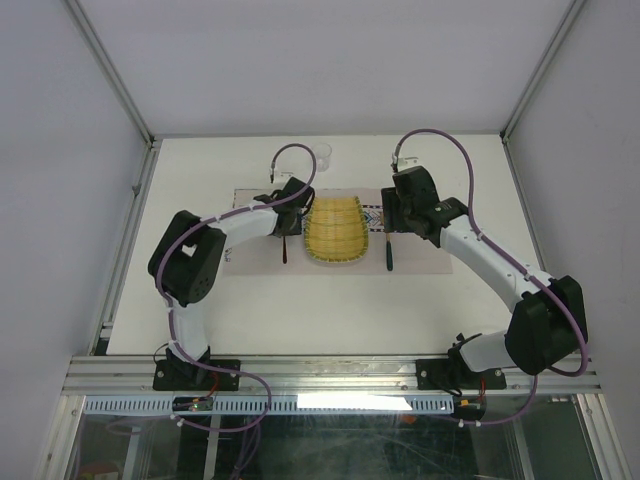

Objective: Set the dinner table for one person
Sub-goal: Place the fork on the napkin.

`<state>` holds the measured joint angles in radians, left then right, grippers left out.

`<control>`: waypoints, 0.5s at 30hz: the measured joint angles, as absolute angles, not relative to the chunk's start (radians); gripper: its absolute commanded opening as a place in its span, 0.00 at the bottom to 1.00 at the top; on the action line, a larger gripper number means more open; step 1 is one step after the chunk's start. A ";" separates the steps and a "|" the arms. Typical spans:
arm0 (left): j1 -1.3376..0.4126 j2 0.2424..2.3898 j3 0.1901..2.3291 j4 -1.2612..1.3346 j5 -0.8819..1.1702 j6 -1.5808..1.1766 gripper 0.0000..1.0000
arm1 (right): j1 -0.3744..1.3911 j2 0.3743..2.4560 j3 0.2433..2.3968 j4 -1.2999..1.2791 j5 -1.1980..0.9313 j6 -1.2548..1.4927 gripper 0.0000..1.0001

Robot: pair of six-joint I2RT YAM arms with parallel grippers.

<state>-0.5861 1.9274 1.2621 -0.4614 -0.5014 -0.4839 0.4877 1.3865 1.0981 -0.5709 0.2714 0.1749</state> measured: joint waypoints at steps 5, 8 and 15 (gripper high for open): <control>-0.591 1.888 1.277 -0.496 -0.533 -0.481 0.72 | 0.488 1.387 1.101 -0.575 0.272 0.173 0.61; -0.591 1.802 1.282 -0.505 -0.579 -0.476 0.88 | 0.488 1.394 1.130 -0.591 0.274 0.163 0.61; -0.589 1.488 1.272 -0.452 -0.710 -0.475 0.99 | 0.488 1.442 1.269 -0.605 0.279 0.138 0.64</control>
<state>-0.5892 1.4879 1.2724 -0.4519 -0.7105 -0.4751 0.4877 1.4422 1.2694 -0.6052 0.2794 0.1383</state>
